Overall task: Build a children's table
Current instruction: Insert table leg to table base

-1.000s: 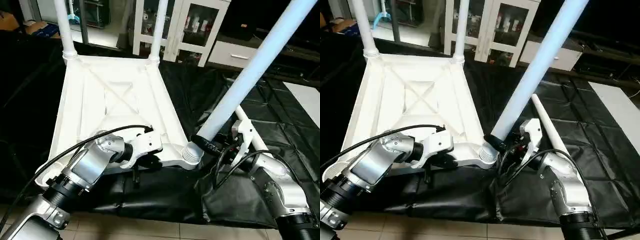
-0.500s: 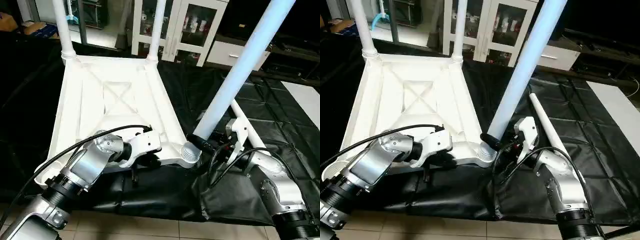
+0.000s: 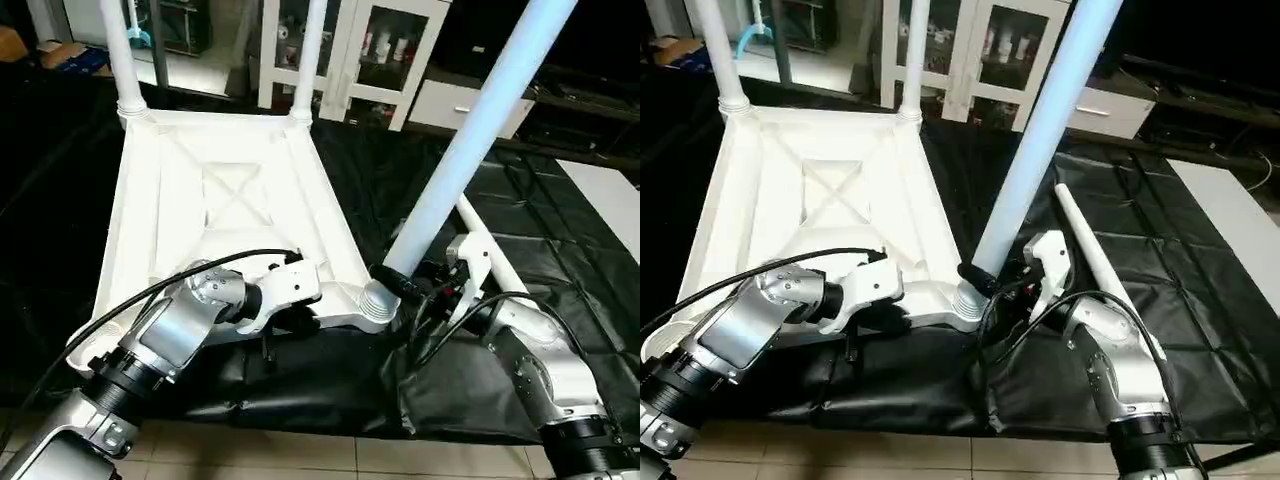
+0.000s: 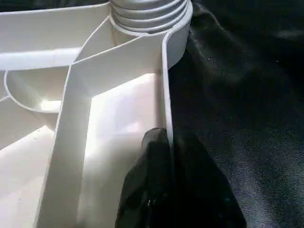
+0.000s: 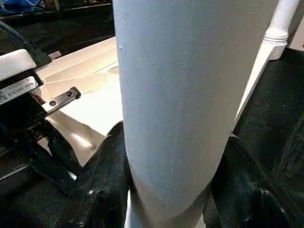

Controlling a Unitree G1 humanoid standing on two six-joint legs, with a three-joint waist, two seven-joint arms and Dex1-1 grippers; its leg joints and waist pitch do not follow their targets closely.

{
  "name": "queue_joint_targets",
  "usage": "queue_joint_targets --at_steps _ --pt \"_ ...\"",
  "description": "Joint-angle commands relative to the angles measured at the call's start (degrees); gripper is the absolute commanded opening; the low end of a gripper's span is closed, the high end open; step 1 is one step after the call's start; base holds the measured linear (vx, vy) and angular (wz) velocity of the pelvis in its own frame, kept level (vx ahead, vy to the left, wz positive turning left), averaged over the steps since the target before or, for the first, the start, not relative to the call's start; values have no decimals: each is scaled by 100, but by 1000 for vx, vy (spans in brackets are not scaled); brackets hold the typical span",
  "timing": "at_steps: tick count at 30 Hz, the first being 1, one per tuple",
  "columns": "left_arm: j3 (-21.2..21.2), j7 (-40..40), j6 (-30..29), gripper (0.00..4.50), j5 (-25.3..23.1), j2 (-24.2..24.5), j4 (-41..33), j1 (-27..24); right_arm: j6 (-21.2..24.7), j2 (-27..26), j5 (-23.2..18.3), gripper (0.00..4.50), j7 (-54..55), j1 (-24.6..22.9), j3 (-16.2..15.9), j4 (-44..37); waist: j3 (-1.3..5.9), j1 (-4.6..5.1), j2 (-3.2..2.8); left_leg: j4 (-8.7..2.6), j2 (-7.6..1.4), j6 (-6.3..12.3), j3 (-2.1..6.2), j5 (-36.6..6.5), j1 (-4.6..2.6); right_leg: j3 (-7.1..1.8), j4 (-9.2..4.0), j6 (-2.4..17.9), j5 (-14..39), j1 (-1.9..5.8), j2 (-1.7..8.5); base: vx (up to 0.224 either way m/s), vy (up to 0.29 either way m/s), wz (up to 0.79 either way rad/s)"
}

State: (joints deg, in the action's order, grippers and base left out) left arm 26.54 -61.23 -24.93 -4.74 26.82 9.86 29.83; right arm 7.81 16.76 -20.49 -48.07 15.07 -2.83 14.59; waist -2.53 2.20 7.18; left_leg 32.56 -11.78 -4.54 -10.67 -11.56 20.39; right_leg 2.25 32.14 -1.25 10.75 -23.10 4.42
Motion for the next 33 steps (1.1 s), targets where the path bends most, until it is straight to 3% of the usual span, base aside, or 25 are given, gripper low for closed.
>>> queue_joint_targets --at_steps 1,6,10,13,15,17,20,21,22,24,25,26,29,31,33 --pt "71 -44 33 0 -2 -28 4 -100 338 55 435 183 372 -293 -181 792 33 51 -179 -563 -202 -310 190 -3103 -56 -186 -518 525 3139 -71 293 0 0 0" --pt "16 101 -39 0 -11 -66 33 -105 91 -115 551 183 980 -203 22 971 27 125 -176 -565 -195 -332 210 -3254 -52 -178 -546 509 3307 -89 310 0 0 0" --pt "-243 567 -408 0 39 -359 140 -1 -69 -349 737 182 1883 -76 278 1217 51 198 -171 -567 -169 -378 247 -3190 -18 -161 -526 531 3233 -46 314 0 0 0" --pt "-489 1138 -789 0 34 -727 282 113 -92 -635 918 182 2848 147 473 1590 49 235 -184 -542 -150 -337 222 -3052 -21 -182 -529 616 3133 -67 317 0 0 0" --pt "-642 1538 -1072 0 12 -1007 405 223 -91 -816 1110 182 3521 352 489 1875 84 257 -193 -545 -159 -355 216 -2804 5 -192 -476 680 2837 -22 313 0 0 0" --pt "-850 2001 -1408 0 -4 -1326 531 351 -94 -1038 1210 182 4278 594 552 2216 135 245 -215 -543 -152 -399 192 -2280 57 -189 -402 779 2130 50 292 0 0 0" --pt "-1069 2829 -1734 0 -128 -1914 683 600 -346 -1587 1247 182 5466 1085 630 2890 153 265 -197 -498 -123 -373 141 -1971 71 -205 -374 840 1816 50 299 0 0 0" --pt "-1147 3028 -1783 0 -105 -2124 660 661 -466 -1767 1268 182 5746 1241 604 3113 199 250 -181 -485 -119 -350 146 -1781 83 -189 -346 838 1637 106 294 0 0 0" --pt "-1209 3159 -1819 0 -86 -2258 629 693 -536 -1864 1297 182 5903 1326 579 3239 193 253 -189 -479 -123 -329 133 -1716 82 -196 -336 860 1518 91 287 0 0 0" --pt "-1283 3404 -1792 0 -113 -2406 598 748 -673 -2027 1339 182 6230 1469 565 3444 224 226 -169 -437 -109 -210 96 -1480 64 -191 -308 944 1064 96 260 29 -10 0" --pt "-1291 3479 -1817 0 -148 -2421 565 761 -754 -2105 1340 182 6391 1535 608 3538 227 218 -188 -437 -112 -192 92 -1384 66 -190 -289 967 922 102 260 58 -20 -1" --pt "-1300 3492 -1826 0 -149 -2422 556 760 -766 -2117 1344 182 6408 1545 612 3549 237 207 -163 -418 -104 -148 68 -1214 52 -185 -268 1005 658 106 242 58 -18 -1" --pt "-1344 3573 -1946 0 -155 -2365 477 721 -874 -2183 1419 182 6509 1643 615 3681 255 173 -157 -387 -96 17 32 -707 41 -180 -178 1157 -90 163 216 0 0 0" --pt "-1358 3569 -1999 0 -159 -2283 433 667 -976 -2181 1447 182 6499 1738 608 3835 244 171 -166 -395 -109 75 23 -744 29 -179 -183 1208 -48 163 221 0 0 0" --pt "-1362 3562 -2011 0 -171 -2248 420 638 -1078 -2187 1453 182 6465 1800 612 3908 230 178 -173 -404 -117 49 17 -1018 15 -183 -221 1193 349 146 225 0 0 0"
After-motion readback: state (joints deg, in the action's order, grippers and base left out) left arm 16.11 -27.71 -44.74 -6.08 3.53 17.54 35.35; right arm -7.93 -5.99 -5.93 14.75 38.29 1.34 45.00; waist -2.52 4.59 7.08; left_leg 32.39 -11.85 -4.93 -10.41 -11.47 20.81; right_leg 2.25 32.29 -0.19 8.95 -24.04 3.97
